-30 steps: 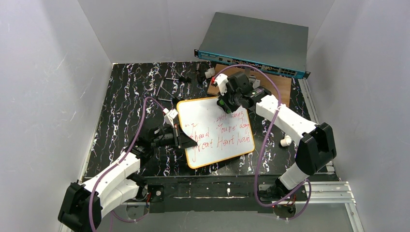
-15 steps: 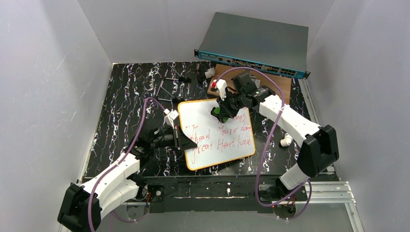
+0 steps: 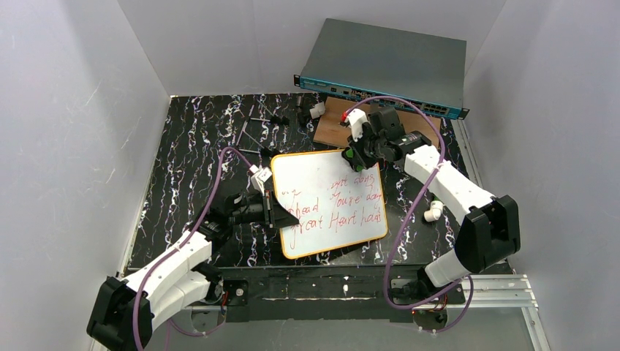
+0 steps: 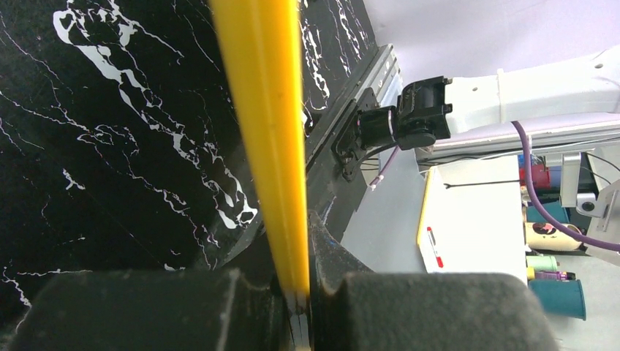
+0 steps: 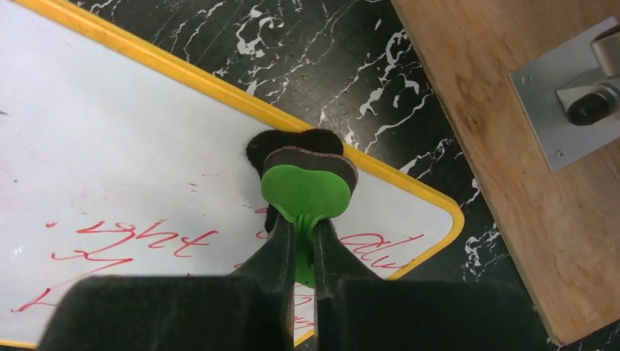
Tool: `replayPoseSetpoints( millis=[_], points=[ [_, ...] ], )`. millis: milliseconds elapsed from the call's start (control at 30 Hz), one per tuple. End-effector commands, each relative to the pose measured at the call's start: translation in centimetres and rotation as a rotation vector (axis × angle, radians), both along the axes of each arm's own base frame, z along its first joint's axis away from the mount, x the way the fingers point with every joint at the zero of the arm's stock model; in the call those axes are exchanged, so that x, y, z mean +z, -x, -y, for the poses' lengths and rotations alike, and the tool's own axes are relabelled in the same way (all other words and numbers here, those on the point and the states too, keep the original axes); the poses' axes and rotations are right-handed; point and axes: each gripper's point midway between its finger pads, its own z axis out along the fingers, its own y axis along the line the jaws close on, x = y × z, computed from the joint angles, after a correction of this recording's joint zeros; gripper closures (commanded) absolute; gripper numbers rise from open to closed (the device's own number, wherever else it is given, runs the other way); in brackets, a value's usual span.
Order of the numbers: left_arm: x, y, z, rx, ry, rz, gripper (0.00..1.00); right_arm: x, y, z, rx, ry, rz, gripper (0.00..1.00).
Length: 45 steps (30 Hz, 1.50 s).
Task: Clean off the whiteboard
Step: Erase the whiteboard at the center of the board.
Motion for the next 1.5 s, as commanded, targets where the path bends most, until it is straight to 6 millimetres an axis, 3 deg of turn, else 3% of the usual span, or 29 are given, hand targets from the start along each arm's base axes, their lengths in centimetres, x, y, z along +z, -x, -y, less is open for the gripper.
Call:
replayPoseSetpoints(
  millis=[0,100,200,267,433,500,600,700,867,967,1067,1167,1267,1367,1467],
  points=[
    [7.1,1.4,1.5,-0.181,0.174,0.304,1.0,0.1,1.9,-2.2,0.145,-0.069,-0.034,0.99],
    [7.2,1.5,1.4,-0.18,0.174,0.31,1.0,0.2,5.2,-4.4,0.31,-0.119,-0.078,0.99],
    [7.1,1.6,1.4,-0.178,0.174,0.312,1.0,1.2,6.8,-5.4,0.378,-0.18,-0.101,0.99],
    [7.0,1.5,1.3,-0.177,0.171,0.31,1.0,1.4,5.8,-5.1,0.327,-0.162,-0.077,0.99],
    [7.1,1.6,1.3,-0.177,0.173,0.317,1.0,1.3,-1.0,0.0,-0.041,-0.021,0.091,0.99],
    [7.1,1.6,1.3,-0.177,0.172,0.317,1.0,1.1,-2.2,1.6,-0.117,0.006,0.114,0.99],
    [7.1,1.6,1.3,-0.179,0.172,0.316,1.0,0.7,-2.5,2.2,-0.131,0.015,0.126,0.99],
    [7.2,1.6,1.4,-0.182,0.173,0.318,1.0,0.0,-0.9,0.9,-0.027,-0.016,0.065,0.99],
    [7.3,1.7,1.4,-0.181,0.174,0.322,1.0,0.3,5.4,-3.5,0.312,-0.176,-0.114,0.99],
    [7.3,1.7,1.4,-0.183,0.174,0.325,1.0,1.2,7.1,-4.5,0.386,-0.248,-0.15,0.99],
    [7.4,1.7,1.4,-0.185,0.175,0.328,1.0,1.7,5.6,-4.2,0.308,-0.242,-0.115,0.99],
    [7.3,1.7,1.5,-0.186,0.175,0.325,1.0,1.5,1.4,-1.6,0.082,-0.16,-0.024,0.99],
    [7.4,1.7,1.5,-0.189,0.175,0.325,1.0,1.1,-1.1,1.1,-0.058,-0.118,0.013,0.99],
    [7.4,1.7,1.5,-0.191,0.173,0.325,1.0,0.3,-1.8,2.5,-0.09,-0.083,0.027,0.99],
    [7.4,1.7,1.5,-0.193,0.173,0.327,1.0,-0.3,-1.1,2.5,-0.049,-0.071,0.018,0.99]
  ],
)
